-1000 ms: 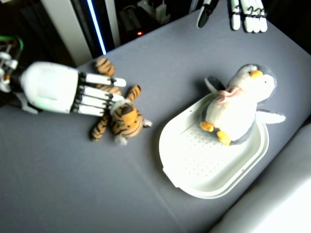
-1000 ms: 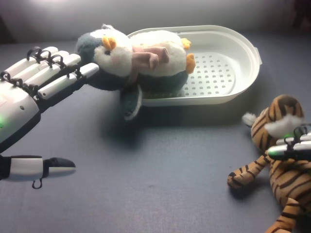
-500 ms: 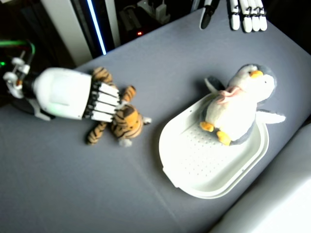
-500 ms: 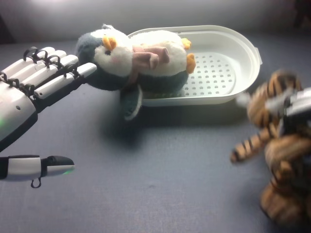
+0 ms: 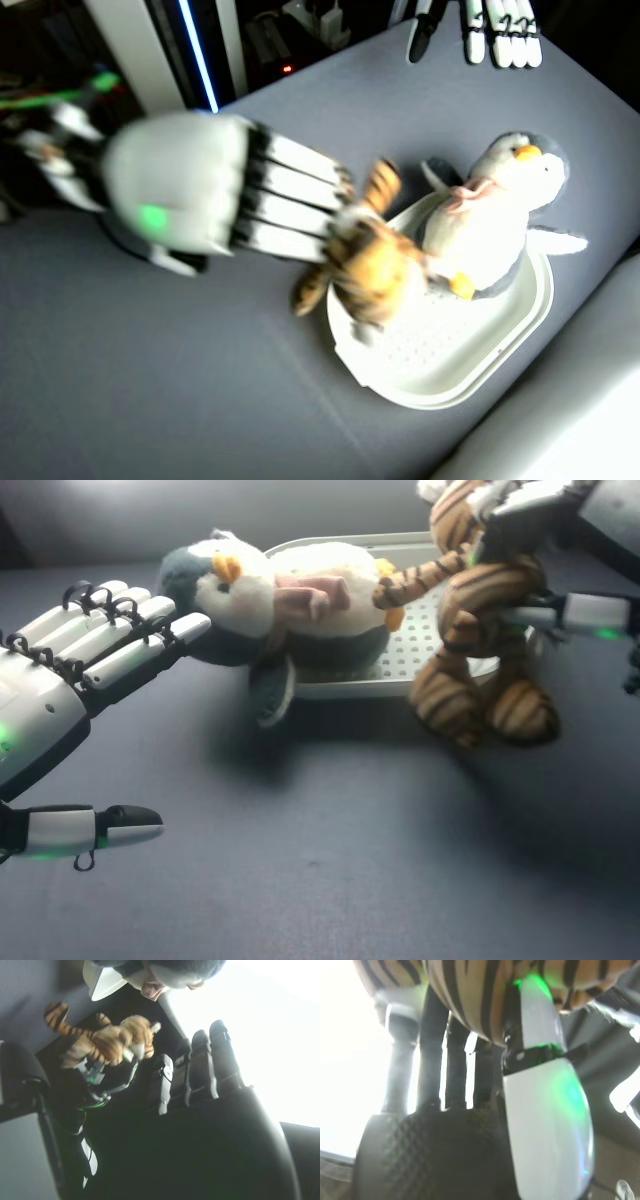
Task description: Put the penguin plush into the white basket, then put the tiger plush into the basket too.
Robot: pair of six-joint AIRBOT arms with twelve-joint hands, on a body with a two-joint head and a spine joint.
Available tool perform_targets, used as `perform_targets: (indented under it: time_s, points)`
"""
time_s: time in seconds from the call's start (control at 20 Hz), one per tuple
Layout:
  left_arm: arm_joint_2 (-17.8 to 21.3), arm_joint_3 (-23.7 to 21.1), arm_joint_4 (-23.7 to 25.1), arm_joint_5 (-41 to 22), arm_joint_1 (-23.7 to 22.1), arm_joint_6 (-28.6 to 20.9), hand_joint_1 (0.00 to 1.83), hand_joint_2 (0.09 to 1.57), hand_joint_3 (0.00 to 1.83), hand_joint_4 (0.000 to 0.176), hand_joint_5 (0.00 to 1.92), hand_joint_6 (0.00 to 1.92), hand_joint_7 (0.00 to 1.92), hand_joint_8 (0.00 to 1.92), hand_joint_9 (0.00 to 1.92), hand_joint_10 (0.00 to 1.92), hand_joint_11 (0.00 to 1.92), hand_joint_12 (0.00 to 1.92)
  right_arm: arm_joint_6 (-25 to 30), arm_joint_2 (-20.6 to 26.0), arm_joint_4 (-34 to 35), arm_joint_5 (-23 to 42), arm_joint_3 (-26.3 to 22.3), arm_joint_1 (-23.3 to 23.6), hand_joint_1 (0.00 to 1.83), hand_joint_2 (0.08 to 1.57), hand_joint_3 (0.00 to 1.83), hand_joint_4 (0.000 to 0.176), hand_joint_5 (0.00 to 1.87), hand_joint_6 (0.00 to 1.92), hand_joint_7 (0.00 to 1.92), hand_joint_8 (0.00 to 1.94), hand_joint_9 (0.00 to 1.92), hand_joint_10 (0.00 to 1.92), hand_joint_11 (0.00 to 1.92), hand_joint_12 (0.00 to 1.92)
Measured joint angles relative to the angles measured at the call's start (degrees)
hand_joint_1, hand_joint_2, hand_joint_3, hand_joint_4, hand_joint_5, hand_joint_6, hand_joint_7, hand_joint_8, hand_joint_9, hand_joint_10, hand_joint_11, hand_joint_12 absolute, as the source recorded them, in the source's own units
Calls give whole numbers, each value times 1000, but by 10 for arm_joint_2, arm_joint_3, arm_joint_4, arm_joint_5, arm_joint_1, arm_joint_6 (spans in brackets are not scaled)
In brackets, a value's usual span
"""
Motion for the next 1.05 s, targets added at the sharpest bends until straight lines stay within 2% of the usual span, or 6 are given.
perform_targets:
  time_s: [0.05, 0.1, 0.15, 0.55, 0.8, 1.05]
  points:
    - [-3, 3, -3, 0, -1, -4, 879, 879, 0, 111, 33, 0, 52, 9, 0, 0, 0, 0, 0, -9, -5, -23, 12, 8, 1157, 1177, 0, 0, 868, 1149, 675, 559, 630, 720, 464, 1050]
    - [-6, 7, -5, 4, -4, -3, 871, 882, 0, 109, 34, 1, 47, 6, 0, 0, 0, 0, 0, -17, -9, -50, 23, 14, 1044, 1152, 0, 17, 558, 434, 542, 203, 487, 353, 257, 923]
    - [-9, 8, -4, 5, -4, -10, 885, 892, 3, 103, 43, 4, 37, 1, 0, 0, 0, 0, -1, -22, -12, -78, 31, 18, 693, 1146, 1, 169, 145, 28, 112, 8, 57, 23, 12, 185]
    - [-12, 6, -18, -19, 8, -23, 743, 928, 11, 112, 17, 0, 34, 1, 0, 0, 0, 0, -2, 26, -5, -33, -41, -7, 301, 1137, 2, 176, 0, 0, 0, 0, 0, 0, 0, 0]
    - [-12, -3, -51, -91, 50, -23, 428, 1036, 21, 172, 0, 0, 2, 0, 0, 0, 0, 0, 39, 94, 57, 177, -135, -204, 404, 1148, 0, 176, 0, 0, 0, 0, 0, 0, 0, 0]
    - [-12, -10, -76, -172, 68, -52, 412, 1037, 3, 144, 0, 0, 0, 0, 0, 0, 0, 0, 97, 111, 174, 363, -166, -358, 517, 1112, 0, 160, 46, 5, 90, 11, 95, 15, 100, 47]
